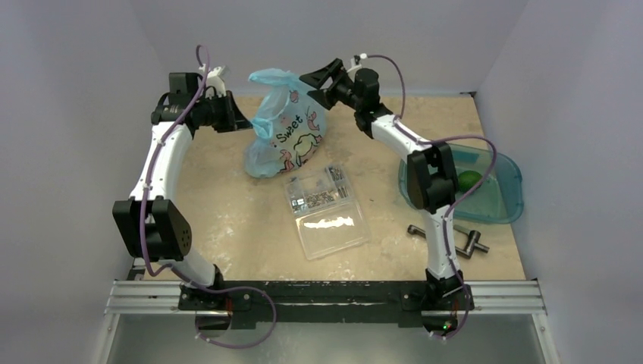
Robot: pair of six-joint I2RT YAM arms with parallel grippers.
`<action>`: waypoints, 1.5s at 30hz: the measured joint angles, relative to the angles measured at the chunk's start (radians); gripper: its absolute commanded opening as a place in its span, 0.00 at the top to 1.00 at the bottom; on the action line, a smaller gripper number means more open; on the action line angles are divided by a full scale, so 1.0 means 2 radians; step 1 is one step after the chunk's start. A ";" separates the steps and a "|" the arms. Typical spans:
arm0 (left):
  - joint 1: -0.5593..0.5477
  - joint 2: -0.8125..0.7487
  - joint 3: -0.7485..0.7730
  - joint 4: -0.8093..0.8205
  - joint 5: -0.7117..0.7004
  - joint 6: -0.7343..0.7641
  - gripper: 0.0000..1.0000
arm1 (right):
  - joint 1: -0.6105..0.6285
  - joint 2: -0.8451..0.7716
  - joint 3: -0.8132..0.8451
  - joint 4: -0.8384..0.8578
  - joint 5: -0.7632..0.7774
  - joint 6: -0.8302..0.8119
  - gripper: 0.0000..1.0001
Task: Take the fake fruits out of the plastic bag
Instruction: Untie the plastic bag at the center of the board, then adjust the plastic bag at the center of the board.
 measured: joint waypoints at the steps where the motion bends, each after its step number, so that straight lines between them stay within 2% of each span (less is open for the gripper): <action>1: 0.000 0.000 0.000 0.002 0.006 -0.001 1.00 | 0.000 -0.023 -0.014 -0.015 0.006 -0.019 0.20; 6: 0.000 -0.001 0.000 0.005 0.028 -0.006 1.00 | 0.015 -0.110 -0.055 -0.047 0.052 -0.088 0.20; 10: 0.000 -0.004 0.000 0.008 0.037 -0.006 1.00 | 0.045 -0.125 -0.070 -0.048 0.090 -0.101 0.22; 19: 0.000 -0.005 0.000 0.006 0.039 -0.004 1.00 | 0.096 -0.046 -0.072 -0.068 0.141 -0.094 0.31; 25: 0.000 -0.005 0.000 0.006 0.039 -0.004 1.00 | 0.096 0.016 -0.030 -0.092 0.156 -0.095 0.49; 26: 0.000 -0.005 0.000 0.006 0.039 -0.003 0.98 | 0.097 0.023 -0.020 -0.095 0.157 -0.096 0.54; 27: 0.000 -0.005 0.000 0.006 0.040 -0.003 0.93 | 0.097 0.030 -0.009 -0.098 0.157 -0.098 0.56; 30: 0.000 -0.005 0.000 0.006 0.042 0.001 0.91 | 0.102 0.036 0.007 -0.101 0.158 -0.108 0.54; 34: 0.000 -0.007 0.000 0.006 0.044 0.005 0.97 | 0.108 0.030 0.007 -0.100 0.159 -0.128 0.41; 37: 0.000 -0.007 0.000 0.006 0.047 0.007 0.96 | 0.112 0.024 0.007 -0.100 0.163 -0.142 0.41; 40: 0.000 -0.007 0.000 0.006 0.049 0.010 0.80 | 0.115 0.019 0.007 -0.098 0.169 -0.147 0.52; 42: 0.000 -0.008 -0.001 0.006 0.049 0.013 0.73 | 0.116 0.019 0.007 -0.095 0.171 -0.149 0.69; 43: 0.000 -0.009 -0.001 0.006 0.049 0.014 0.70 | 0.116 0.019 0.007 -0.095 0.171 -0.152 0.85; 44: 0.000 -0.010 -0.001 0.006 0.048 0.015 0.69 | 0.117 0.020 0.009 -0.097 0.170 -0.154 0.95; 45: 0.000 -0.013 -0.001 0.006 0.048 0.016 0.67 | 0.117 0.021 0.010 -0.096 0.169 -0.160 1.00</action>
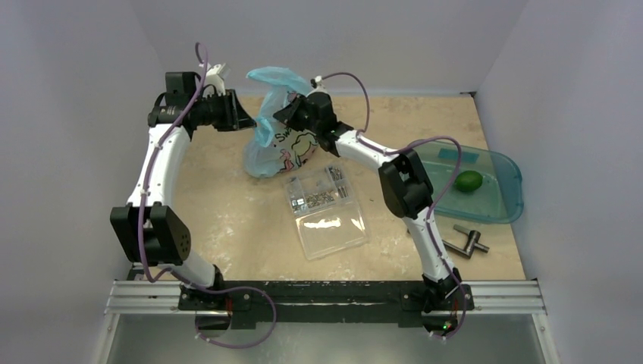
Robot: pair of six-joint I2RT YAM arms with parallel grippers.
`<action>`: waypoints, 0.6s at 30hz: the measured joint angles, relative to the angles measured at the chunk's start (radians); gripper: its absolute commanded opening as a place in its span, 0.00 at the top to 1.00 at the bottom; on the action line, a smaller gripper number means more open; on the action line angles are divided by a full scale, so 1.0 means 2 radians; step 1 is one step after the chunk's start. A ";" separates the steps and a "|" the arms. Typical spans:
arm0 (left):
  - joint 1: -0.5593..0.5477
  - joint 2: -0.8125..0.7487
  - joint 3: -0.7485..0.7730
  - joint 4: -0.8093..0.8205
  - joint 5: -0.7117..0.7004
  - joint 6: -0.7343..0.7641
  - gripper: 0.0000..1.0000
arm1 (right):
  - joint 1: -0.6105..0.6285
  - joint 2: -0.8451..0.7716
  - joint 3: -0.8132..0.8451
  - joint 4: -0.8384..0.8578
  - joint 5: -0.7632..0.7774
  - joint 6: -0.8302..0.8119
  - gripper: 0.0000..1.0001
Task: Take the fake fruits out of the plastic bag
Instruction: Adjust the plastic bag at the center of the board.
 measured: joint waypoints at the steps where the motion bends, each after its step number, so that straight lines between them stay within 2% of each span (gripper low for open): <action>1: 0.000 -0.003 0.000 0.000 -0.002 0.002 0.66 | 0.000 0.000 0.001 0.000 -0.001 -0.006 1.00; 8: 0.000 -0.030 -0.005 0.000 -0.041 0.007 0.56 | 0.002 -0.036 -0.073 0.051 -0.016 -0.049 1.00; 9: 0.000 -0.028 -0.004 -0.001 -0.050 0.007 0.49 | 0.002 -0.044 -0.084 0.057 -0.018 -0.052 1.00; 10: 0.000 -0.023 0.002 -0.005 -0.056 0.007 0.32 | 0.002 -0.053 -0.097 0.066 -0.021 -0.054 1.00; 11: -0.001 -0.014 0.011 -0.008 -0.061 0.006 0.21 | 0.002 -0.062 -0.109 0.078 -0.026 -0.055 1.00; 13: -0.004 0.008 0.037 -0.017 -0.068 0.003 0.05 | 0.002 -0.078 -0.128 0.097 -0.033 -0.056 1.00; 14: -0.005 0.020 0.051 -0.019 -0.072 0.003 0.01 | 0.002 -0.082 -0.130 0.105 -0.037 -0.056 1.00; 18: -0.028 0.079 0.111 -0.024 -0.092 0.000 0.00 | 0.002 -0.086 -0.131 0.142 -0.054 -0.052 1.00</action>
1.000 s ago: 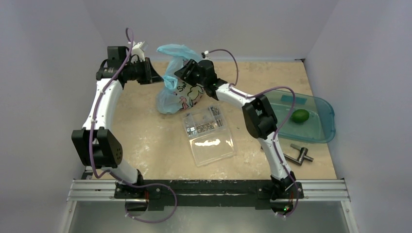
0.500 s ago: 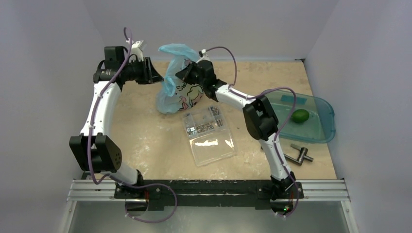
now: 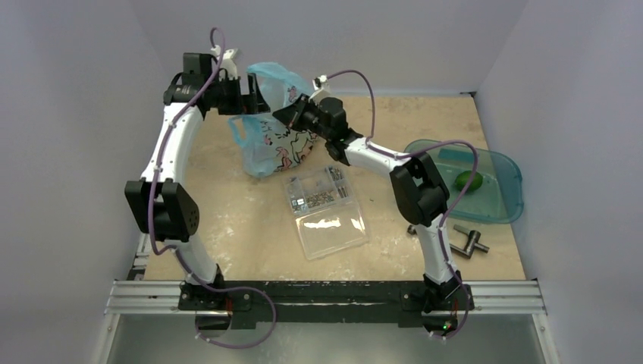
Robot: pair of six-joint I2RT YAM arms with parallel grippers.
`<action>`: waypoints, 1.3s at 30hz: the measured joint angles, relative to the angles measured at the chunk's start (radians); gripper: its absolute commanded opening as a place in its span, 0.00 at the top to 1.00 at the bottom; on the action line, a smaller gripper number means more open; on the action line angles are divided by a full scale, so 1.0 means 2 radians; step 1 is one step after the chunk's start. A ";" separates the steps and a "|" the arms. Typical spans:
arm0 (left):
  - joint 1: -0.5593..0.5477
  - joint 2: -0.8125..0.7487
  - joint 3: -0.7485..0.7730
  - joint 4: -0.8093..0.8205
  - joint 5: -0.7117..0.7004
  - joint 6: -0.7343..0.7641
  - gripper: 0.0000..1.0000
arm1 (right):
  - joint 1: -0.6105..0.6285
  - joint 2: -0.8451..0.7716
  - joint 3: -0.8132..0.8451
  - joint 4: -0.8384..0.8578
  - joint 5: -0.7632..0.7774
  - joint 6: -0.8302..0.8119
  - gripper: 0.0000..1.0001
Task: Take the fake fruits out of the plastic bag
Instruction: Adjust the plastic bag at the center of the board.
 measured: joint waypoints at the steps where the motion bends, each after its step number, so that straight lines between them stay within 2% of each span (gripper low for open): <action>1: -0.005 0.011 0.011 -0.005 -0.006 0.000 0.00 | 0.000 0.000 -0.001 0.004 -0.003 0.002 1.00; 7: -0.026 0.074 0.089 -0.038 -0.057 0.004 0.03 | 0.000 0.000 -0.016 0.025 -0.022 0.009 1.00; 13: -0.025 0.076 0.109 -0.052 -0.115 0.013 0.25 | 0.000 -0.008 -0.053 0.037 -0.038 0.011 1.00; 14: -0.025 0.077 0.117 -0.058 -0.118 0.015 0.26 | 0.000 -0.011 -0.058 0.038 -0.039 0.011 1.00; 17: -0.024 0.090 0.147 -0.064 -0.106 0.017 0.15 | 0.000 -0.019 -0.068 0.043 -0.041 0.011 1.00; 19: -0.026 0.097 0.152 -0.062 -0.095 0.017 0.18 | 0.000 -0.023 -0.068 0.046 -0.041 0.011 1.00; 20: -0.028 0.101 0.150 -0.062 -0.091 0.017 0.28 | 0.000 -0.024 -0.068 0.051 -0.041 0.012 1.00; 22: -0.035 0.109 0.141 -0.060 -0.089 0.017 0.66 | 0.000 -0.026 -0.068 0.055 -0.043 0.013 1.00; 23: -0.038 0.113 0.138 -0.060 -0.088 0.014 0.78 | 0.000 -0.026 -0.068 0.057 -0.043 0.013 1.00; 25: -0.043 0.129 0.138 -0.064 -0.092 0.013 0.83 | 0.000 -0.026 -0.068 0.057 -0.043 0.013 1.00; 27: -0.045 0.153 0.162 -0.083 -0.103 0.013 0.99 | -0.002 -0.026 -0.068 0.056 -0.043 0.013 1.00; 31: -0.035 0.202 0.256 -0.117 -0.137 0.011 1.00 | -0.007 -0.026 -0.068 0.056 -0.043 0.011 1.00; 34: -0.018 0.206 0.310 -0.117 -0.170 0.011 1.00 | -0.013 -0.026 -0.060 0.042 -0.043 0.007 1.00; 39: 0.005 0.163 0.324 -0.081 -0.203 0.013 1.00 | -0.029 -0.026 -0.036 0.030 -0.043 -0.003 1.00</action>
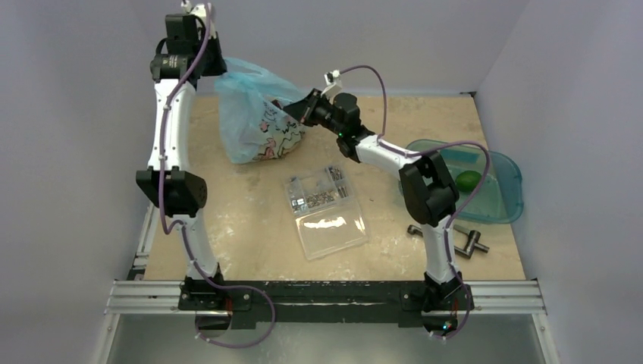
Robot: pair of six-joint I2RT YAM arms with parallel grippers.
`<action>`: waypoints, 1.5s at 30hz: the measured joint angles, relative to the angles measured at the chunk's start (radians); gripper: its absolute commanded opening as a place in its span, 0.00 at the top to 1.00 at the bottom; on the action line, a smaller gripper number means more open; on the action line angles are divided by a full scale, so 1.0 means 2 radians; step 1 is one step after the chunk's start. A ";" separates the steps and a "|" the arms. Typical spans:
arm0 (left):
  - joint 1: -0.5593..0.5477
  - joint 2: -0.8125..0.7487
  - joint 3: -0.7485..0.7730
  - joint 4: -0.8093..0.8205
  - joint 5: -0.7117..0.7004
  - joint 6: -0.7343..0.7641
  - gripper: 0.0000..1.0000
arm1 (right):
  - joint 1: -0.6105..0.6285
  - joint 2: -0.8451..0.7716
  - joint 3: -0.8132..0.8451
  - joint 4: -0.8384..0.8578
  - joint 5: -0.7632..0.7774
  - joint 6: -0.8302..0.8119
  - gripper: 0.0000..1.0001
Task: Take the fake fruits out of the plastic bag
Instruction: Adjust the plastic bag at the center of the board.
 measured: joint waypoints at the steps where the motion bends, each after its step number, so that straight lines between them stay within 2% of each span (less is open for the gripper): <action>1: 0.001 -0.006 0.002 0.004 -0.001 0.001 1.00 | -0.005 0.000 0.002 0.000 0.000 -0.002 1.00; 9: -0.003 -0.047 -0.004 0.027 0.022 -0.002 1.00 | -0.038 0.000 -0.017 -0.002 0.000 -0.003 1.00; 14: -0.003 -0.075 -0.108 0.027 0.063 -0.002 0.98 | -0.034 0.000 -0.065 0.014 -0.010 0.003 1.00; 16: -0.003 -0.081 -0.151 0.022 0.079 -0.001 0.76 | -0.027 0.000 -0.085 0.019 -0.011 0.003 1.00; 17: -0.003 -0.082 -0.169 0.017 0.087 0.000 0.59 | -0.023 0.000 -0.095 0.022 -0.012 0.003 1.00; 18: -0.003 -0.082 -0.183 0.010 0.094 0.002 0.50 | -0.017 0.000 -0.105 0.026 -0.014 0.005 1.00; 22: -0.003 -0.101 -0.237 -0.009 0.101 0.003 0.28 | 0.005 0.000 -0.135 0.047 -0.025 0.014 1.00; 24: -0.003 -0.141 -0.287 -0.007 0.097 0.001 0.23 | 0.015 0.000 -0.147 0.057 -0.028 0.016 1.00; 29: -0.003 -0.284 -0.378 0.011 0.097 -0.002 0.20 | 0.030 -0.006 -0.168 0.069 -0.032 0.015 0.96; 32: -0.003 -0.367 -0.429 0.044 0.126 -0.004 0.05 | 0.038 -0.019 -0.181 0.069 -0.027 0.012 0.90; 34: -0.003 -0.395 -0.457 0.061 0.150 -0.006 0.03 | 0.042 -0.025 -0.183 0.068 -0.021 0.007 0.88; 39: -0.018 -0.386 -0.495 0.077 0.175 -0.005 0.00 | 0.055 -0.037 -0.184 0.068 -0.008 -0.002 0.82; 42: -0.051 -0.366 -0.508 0.077 0.136 0.005 0.00 | 0.061 -0.037 -0.185 0.064 -0.002 -0.007 0.76; 45: -0.088 -0.368 -0.532 0.090 0.091 0.020 0.00 | 0.066 -0.037 -0.185 0.060 0.007 -0.014 0.76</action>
